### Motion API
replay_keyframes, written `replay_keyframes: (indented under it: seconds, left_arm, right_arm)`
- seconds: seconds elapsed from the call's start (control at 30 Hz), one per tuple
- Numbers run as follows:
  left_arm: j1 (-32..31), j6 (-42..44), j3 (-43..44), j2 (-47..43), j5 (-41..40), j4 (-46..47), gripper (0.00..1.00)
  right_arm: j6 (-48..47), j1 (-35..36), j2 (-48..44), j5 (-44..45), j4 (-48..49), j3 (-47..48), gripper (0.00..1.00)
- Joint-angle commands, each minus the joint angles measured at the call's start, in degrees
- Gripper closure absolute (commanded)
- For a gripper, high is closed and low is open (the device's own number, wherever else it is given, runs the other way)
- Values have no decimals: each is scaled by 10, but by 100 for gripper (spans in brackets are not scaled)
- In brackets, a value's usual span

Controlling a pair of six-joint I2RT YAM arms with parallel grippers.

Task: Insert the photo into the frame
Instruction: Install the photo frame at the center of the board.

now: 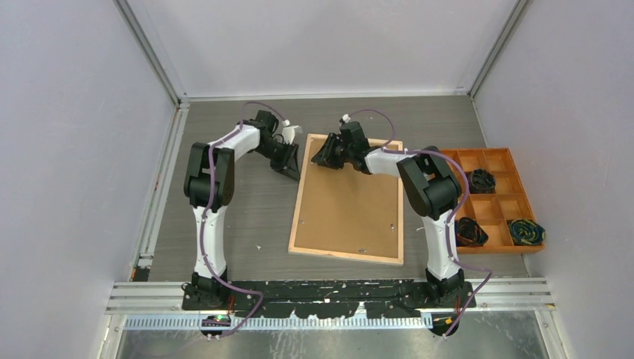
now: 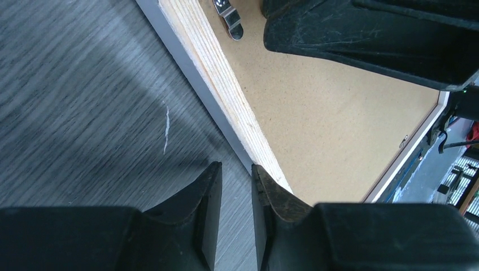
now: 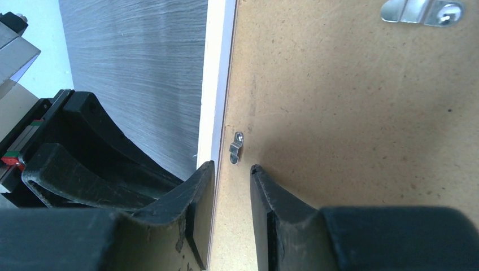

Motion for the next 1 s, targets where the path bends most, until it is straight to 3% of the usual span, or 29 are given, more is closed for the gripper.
replay_keyframes:
  seconds: [0.0, 0.97]
  left_arm:
    - [3, 10, -2, -32, 25, 9, 71]
    - [0, 17, -15, -17, 9, 22, 74]
  right_arm:
    - [-4, 0, 10, -17, -5, 24, 66]
    - [72, 8, 59, -29, 55, 47, 72]
